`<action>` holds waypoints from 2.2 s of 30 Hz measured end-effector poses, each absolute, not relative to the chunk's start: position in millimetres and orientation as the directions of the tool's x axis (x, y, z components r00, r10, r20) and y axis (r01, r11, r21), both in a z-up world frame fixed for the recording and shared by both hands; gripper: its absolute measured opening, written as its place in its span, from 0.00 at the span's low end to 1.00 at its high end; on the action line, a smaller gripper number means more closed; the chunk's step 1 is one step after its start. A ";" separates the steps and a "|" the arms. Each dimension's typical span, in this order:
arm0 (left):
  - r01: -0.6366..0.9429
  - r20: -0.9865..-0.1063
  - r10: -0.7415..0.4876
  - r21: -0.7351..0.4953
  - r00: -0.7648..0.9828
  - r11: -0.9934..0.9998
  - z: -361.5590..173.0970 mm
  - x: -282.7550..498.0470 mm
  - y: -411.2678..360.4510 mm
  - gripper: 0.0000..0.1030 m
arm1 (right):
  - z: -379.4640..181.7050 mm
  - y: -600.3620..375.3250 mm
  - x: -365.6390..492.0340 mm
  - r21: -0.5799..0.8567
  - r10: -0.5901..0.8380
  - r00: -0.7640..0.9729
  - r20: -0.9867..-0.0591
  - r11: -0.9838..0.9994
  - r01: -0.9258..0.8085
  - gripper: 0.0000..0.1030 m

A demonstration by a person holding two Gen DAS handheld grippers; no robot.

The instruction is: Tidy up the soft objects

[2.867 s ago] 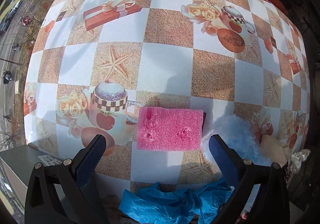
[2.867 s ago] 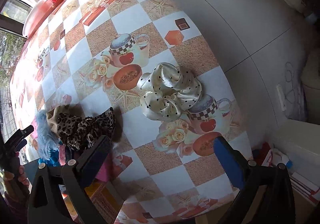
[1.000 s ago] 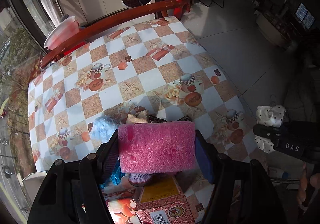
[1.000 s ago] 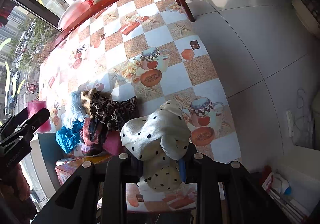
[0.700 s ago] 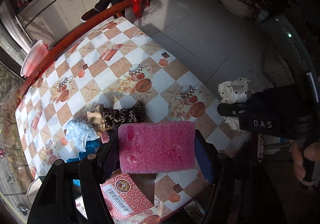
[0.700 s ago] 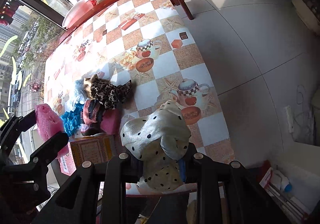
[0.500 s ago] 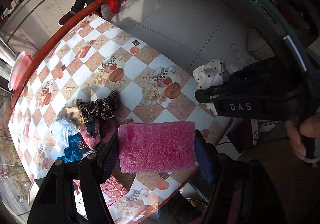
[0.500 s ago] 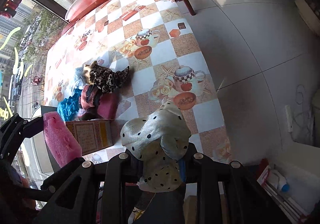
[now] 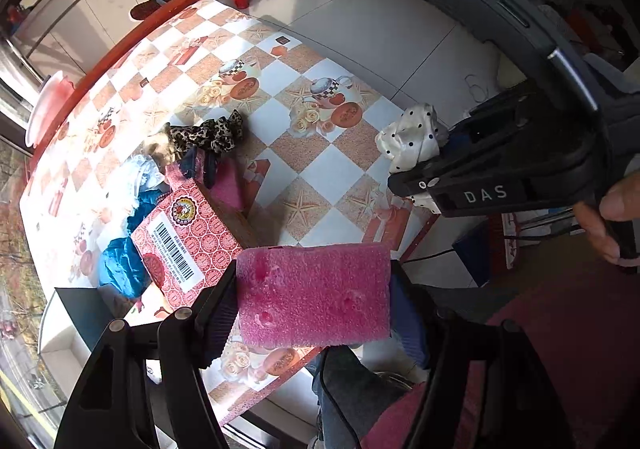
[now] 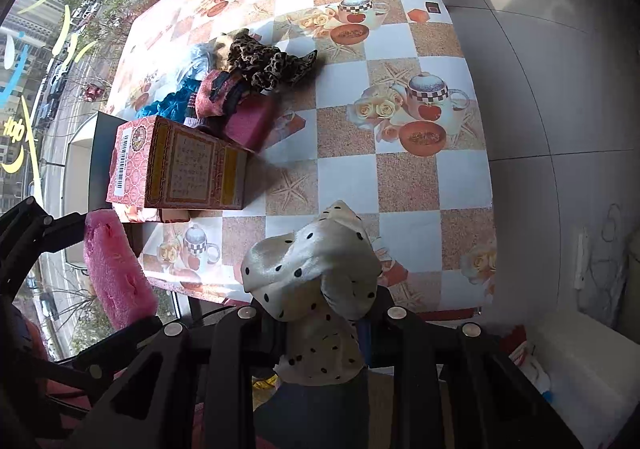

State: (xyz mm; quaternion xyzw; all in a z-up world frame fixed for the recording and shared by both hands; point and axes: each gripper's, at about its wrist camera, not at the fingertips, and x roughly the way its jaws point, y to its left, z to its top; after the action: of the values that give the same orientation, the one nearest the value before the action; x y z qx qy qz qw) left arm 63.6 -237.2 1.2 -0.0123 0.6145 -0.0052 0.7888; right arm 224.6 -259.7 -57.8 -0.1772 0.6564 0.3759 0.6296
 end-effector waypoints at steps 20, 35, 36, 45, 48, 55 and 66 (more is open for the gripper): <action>-0.486 -0.948 0.220 0.085 0.229 0.870 17.7 -104.1 -66.6 0.70 | -4.9 -109.5 53.6 0.343 0.230 -0.290 -0.929 0.233 -0.910 0.28; -0.690 -0.939 0.294 0.093 0.179 0.718 12.9 -174.2 -8.3 0.70 | 5.0 -11.0 6.0 0.372 0.248 -0.322 -0.914 0.191 -0.908 0.28; -0.694 -0.939 0.293 0.089 0.181 0.714 12.4 -175.6 -7.3 0.70 | 4.5 -8.7 4.7 0.370 0.244 -0.322 -0.915 0.187 -0.910 0.28; -0.710 -0.940 0.285 0.071 0.188 0.701 9.2 -177.9 1.5 0.70 | 2.5 1.1 -2.3 0.343 0.219 -0.305 -0.927 0.166 -0.924 0.28; -0.705 -0.940 0.283 0.070 0.189 0.705 7.6 -177.5 1.8 0.70 | 1.9 1.5 -1.1 0.342 0.218 -0.303 -0.928 0.176 -0.923 0.28; -0.706 -0.941 0.280 0.068 0.189 0.705 6.7 -178.1 5.7 0.70 | 1.3 3.0 -2.6 0.342 0.216 -0.301 -0.929 0.185 -0.921 0.28; -0.713 -0.941 0.280 0.065 0.189 0.698 3.5 -183.0 11.4 0.70 | -1.1 5.8 -7.7 0.341 0.209 -0.302 -0.930 0.182 -0.922 0.28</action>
State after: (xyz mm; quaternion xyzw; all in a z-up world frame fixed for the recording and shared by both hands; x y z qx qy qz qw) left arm -183.0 11.4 3.5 -0.1997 0.5427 0.3335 0.7446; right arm -7.7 5.8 -1.1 -0.3073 0.5804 0.5607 0.5043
